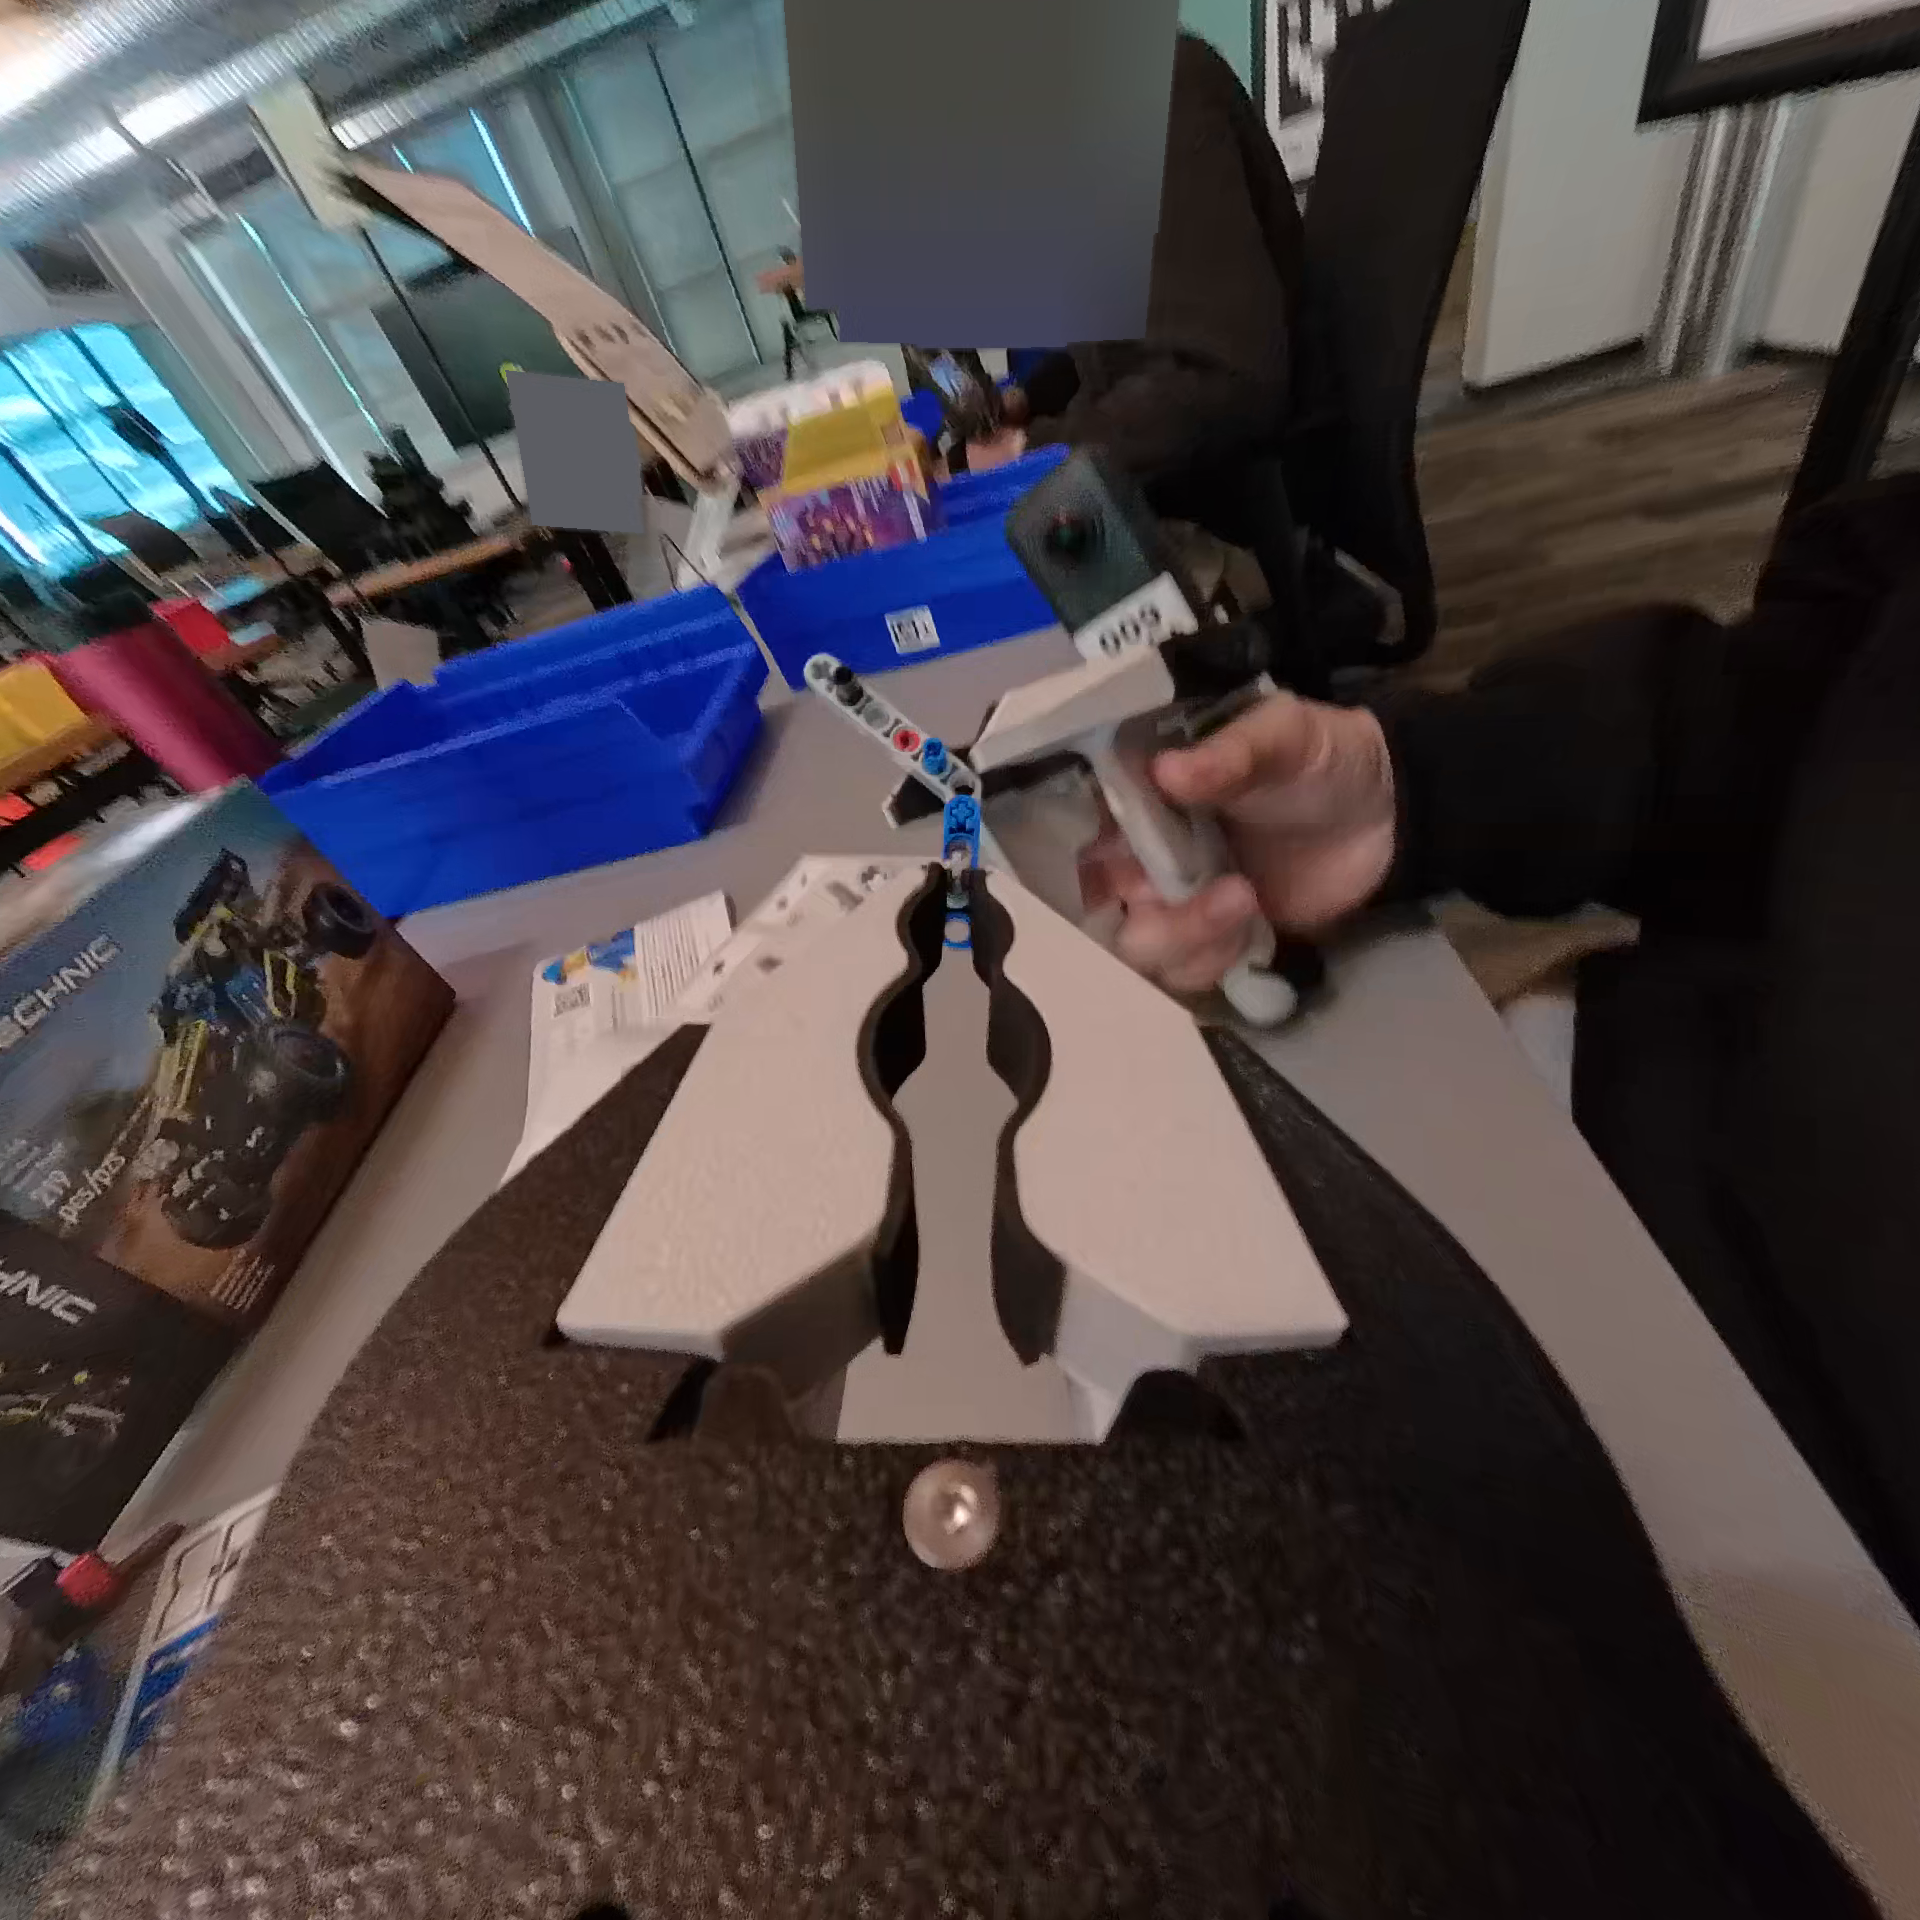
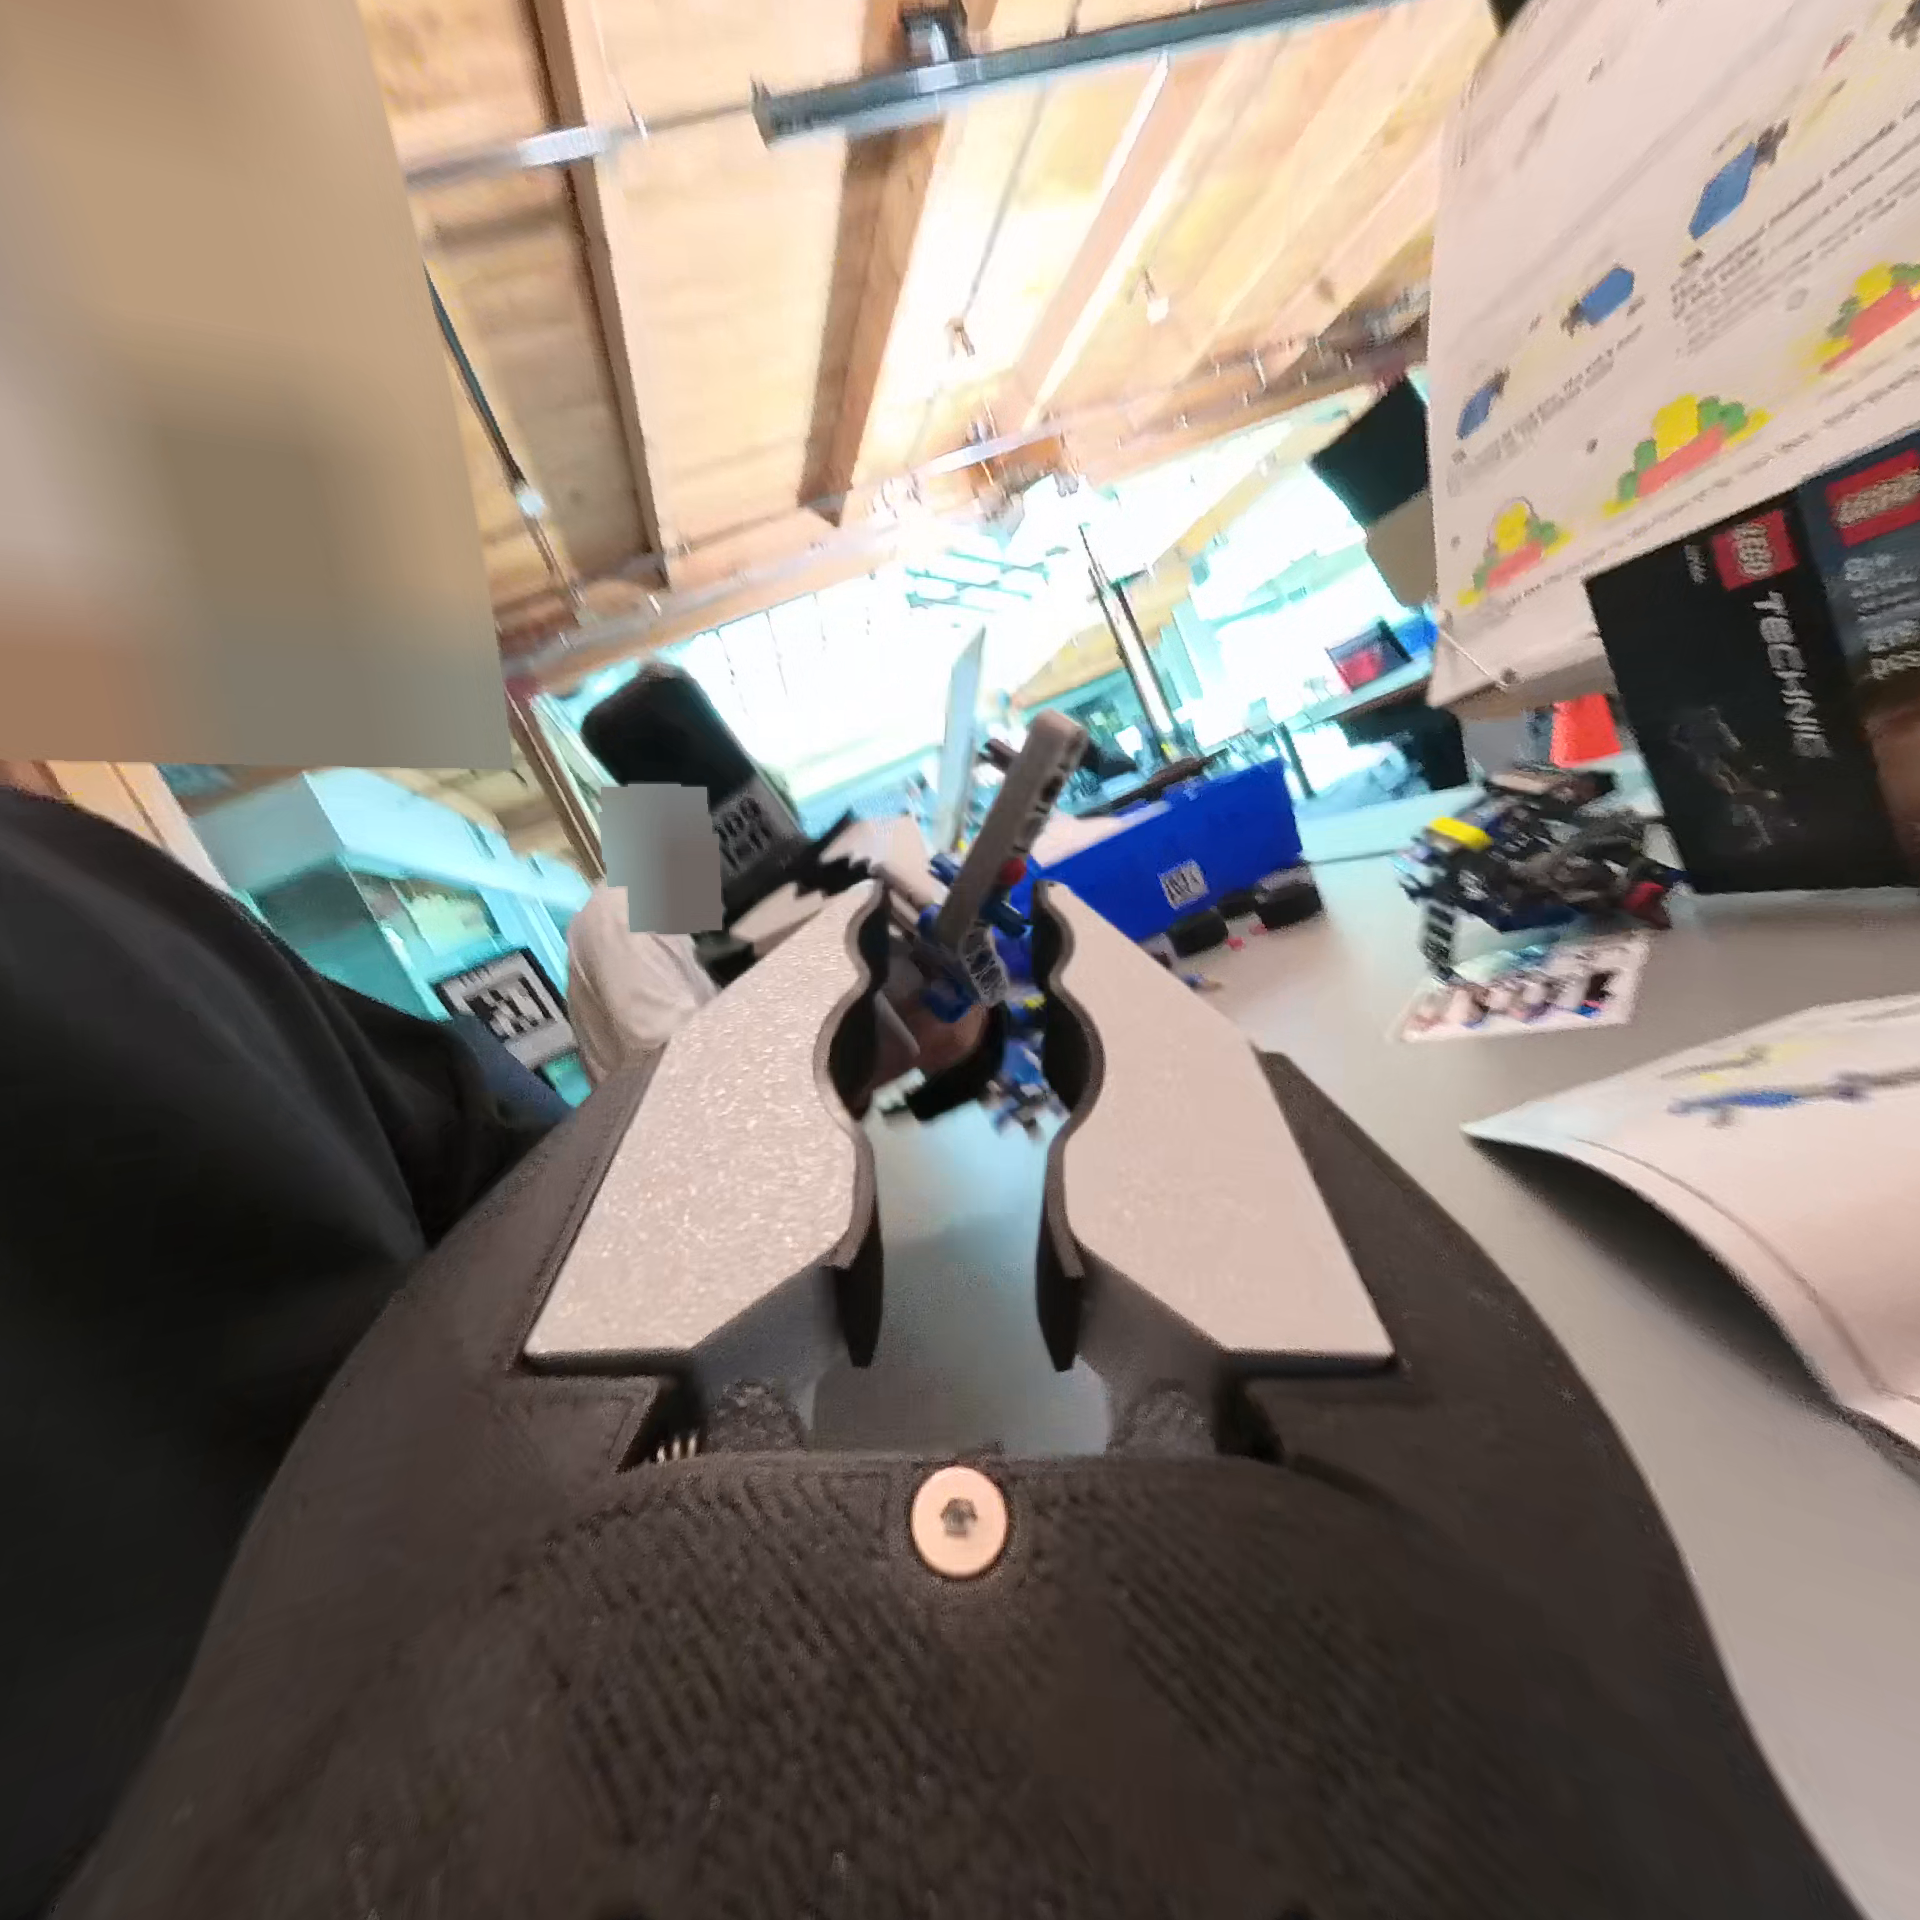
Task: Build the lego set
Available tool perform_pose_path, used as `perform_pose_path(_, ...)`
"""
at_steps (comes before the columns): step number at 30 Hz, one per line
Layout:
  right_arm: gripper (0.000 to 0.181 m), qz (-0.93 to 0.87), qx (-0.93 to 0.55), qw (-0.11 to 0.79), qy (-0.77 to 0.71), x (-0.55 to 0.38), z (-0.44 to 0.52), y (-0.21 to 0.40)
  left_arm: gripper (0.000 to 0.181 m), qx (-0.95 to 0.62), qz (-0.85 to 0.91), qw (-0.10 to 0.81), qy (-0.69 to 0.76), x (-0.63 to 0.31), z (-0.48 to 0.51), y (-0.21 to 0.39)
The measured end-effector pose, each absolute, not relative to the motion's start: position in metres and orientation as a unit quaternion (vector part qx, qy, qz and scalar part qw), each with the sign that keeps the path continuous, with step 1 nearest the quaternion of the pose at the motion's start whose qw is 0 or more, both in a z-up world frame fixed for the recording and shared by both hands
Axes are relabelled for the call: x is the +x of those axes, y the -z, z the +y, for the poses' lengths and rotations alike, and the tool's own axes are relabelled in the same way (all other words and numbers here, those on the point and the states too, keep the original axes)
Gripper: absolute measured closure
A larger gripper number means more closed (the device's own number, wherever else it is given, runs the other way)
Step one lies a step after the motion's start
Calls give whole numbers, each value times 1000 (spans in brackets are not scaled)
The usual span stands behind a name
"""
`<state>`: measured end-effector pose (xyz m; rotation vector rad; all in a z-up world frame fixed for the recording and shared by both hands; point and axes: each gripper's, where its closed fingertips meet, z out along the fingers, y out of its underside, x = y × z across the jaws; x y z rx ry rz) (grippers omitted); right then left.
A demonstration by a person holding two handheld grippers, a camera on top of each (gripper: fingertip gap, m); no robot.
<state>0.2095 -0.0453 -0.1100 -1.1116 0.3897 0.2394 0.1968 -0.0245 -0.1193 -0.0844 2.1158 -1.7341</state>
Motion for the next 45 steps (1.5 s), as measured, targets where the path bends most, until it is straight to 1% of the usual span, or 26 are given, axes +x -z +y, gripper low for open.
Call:
perform_pose_path(1, 150, 186, -545, 812, -96, 214, -49, 115, 180, -34, 774, 201, 599, 202, -20, 125)
perform_pose_path(3, 144, 198, -588, 782, -59, 224, -60, 125, 180, -36, 810, 198, 550, 211, -8, 142)
perform_pose_path(5, 140, 215, -635, 741, -29, 234, -71, 140, 180, -48, 859, 174, 480, 219, 7, 171)
perform_pose_path(7, 143, 225, -684, 694, 7, 241, -82, 155, 180, -62, 895, 148, 416, 223, 22, 198)
perform_pose_path(9, 146, 249, -744, 617, 58, 250, -94, 178, 180, -72, 907, 128, 394, 224, 29, 210)
perform_pose_path(11, 142, 246, -801, 535, 105, 254, -103, 199, 180, -80, 915, 104, 382, 222, 32, 219)
perform_pose_path(13, 139, 238, -846, 455, 146, 258, -111, 223, 180, -92, 920, 99, 367, 225, 36, 228)
perform_pose_path(16, 134, 221, -880, 387, 161, 258, -114, 249, 180, -106, 916, 96, 374, 226, 34, 233)
perform_pose_path(19, 135, 235, -871, 403, 155, 262, -111, 247, 180, -118, 908, 102, 389, 227, 32, 233)
perform_pose_path(22, 133, 242, -876, 388, 153, 264, -114, 252, 167, -149, 894, 123, 404, 228, 39, 228)
perform_pose_path(24, 134, 240, -876, 390, 154, 264, -113, 251, 164, -170, 878, 139, 426, 224, 50, 218)
perform_pose_path(27, 134, 247, -875, 392, 141, 264, -113, 252, 165, -206, 846, 170, 462, 212, 79, 196)
perform_pose_path(29, 134, 251, -875, 393, 132, 264, -113, 253, 166, -251, 828, 197, 462, 208, 116, 187)
perform_pose_path(34, 137, 251, -876, 395, 121, 263, -111, 254, 170, -435, 764, 301, 370, 201, 263, 181)
perform_pose_path(36, 137, 253, -875, 395, 119, 264, -111, 254, 172, -488, 732, 323, 348, 192, 312, 179)
perform_pose_path(38, 137, 252, -875, 395, 121, 265, -110, 254, 172, -535, 716, 311, 322, 180, 346, 186)
perform_pose_path(40, 137, 253, -875, 395, 120, 265, -109, 254, 172, -547, 715, 298, 317, 173, 359, 191)
perform_pose_path(45, 137, 252, -875, 395, 121, 265, -109, 254, 171, -517, 728, 274, 357, 173, 341, 194)
